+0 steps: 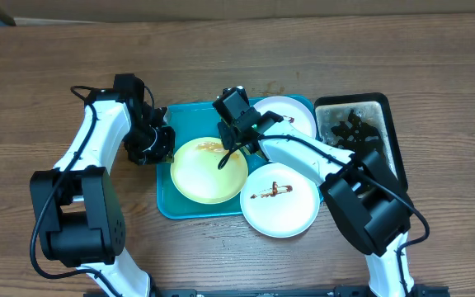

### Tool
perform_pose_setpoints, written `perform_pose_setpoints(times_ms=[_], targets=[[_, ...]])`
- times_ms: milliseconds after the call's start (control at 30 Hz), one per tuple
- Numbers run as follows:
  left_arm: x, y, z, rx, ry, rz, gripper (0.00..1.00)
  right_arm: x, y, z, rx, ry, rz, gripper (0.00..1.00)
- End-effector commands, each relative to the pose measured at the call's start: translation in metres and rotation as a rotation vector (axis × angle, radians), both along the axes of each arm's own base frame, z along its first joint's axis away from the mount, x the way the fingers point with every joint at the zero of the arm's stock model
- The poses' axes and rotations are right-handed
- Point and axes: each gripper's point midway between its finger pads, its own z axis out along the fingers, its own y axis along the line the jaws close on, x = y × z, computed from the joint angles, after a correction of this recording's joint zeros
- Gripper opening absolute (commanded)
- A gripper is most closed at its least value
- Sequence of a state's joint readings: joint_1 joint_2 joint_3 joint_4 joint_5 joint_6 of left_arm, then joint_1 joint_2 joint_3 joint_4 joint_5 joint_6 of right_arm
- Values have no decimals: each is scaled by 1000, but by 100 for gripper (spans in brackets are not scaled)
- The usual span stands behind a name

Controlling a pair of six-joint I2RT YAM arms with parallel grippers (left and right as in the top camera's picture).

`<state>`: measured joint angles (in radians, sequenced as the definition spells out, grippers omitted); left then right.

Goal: Clean dirty plates on tray and stack at the side
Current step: 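Return the sponge to the basin with the right gripper, then lift the yellow plate with the left gripper and place it left of the tray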

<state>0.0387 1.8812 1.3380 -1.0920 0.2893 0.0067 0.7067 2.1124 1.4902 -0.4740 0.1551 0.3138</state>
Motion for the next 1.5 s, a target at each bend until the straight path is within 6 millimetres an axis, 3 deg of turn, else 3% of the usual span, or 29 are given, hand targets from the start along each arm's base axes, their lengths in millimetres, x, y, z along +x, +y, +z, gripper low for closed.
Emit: perform_pose_setpoints(times_ms=[0, 100, 233, 333, 433, 567, 667, 800, 900, 1000, 1233, 1333, 1467], targets=[[10, -4, 11, -12, -55, -15, 4, 5, 2, 60, 70, -90, 3, 4], [16, 2, 12, 19, -75, 5, 4, 6, -3, 93, 106, -135, -6, 4], [30, 11, 24, 59, -124, 19, 4, 0, -19, 116, 105, -136, -23, 4], [43, 13, 38, 71, -172, 18, 4, -9, -44, 119, 63, -86, -50, 4], [51, 12, 49, 71, -204, 7, 4, -19, -81, 117, 4, -12, -104, 4], [42, 7, 44, 68, -165, -2, 5, -25, -129, 114, -55, 72, -189, 4], [28, 2, 33, 63, -109, 14, 45, -33, -162, 110, -96, 139, -252, 4], [-2, -9, 13, 28, 16, 76, 62, -44, -198, 102, -147, 228, -311, 4], [-28, -23, -9, 24, 109, 118, 62, -48, -225, 100, -177, 274, -342, 4], [-35, -33, -23, 29, 115, 117, 61, -48, -239, 99, -162, 297, -379, 4], [-34, -56, -36, 44, 75, 82, 44, -49, -242, 98, -106, 327, -388, 4], [-37, -55, -40, 102, 79, 112, 43, -50, -243, 97, -109, 333, -388, 4], [-37, -54, -41, 121, 76, 117, 29, -52, -243, 97, -112, 340, -388, 4]])
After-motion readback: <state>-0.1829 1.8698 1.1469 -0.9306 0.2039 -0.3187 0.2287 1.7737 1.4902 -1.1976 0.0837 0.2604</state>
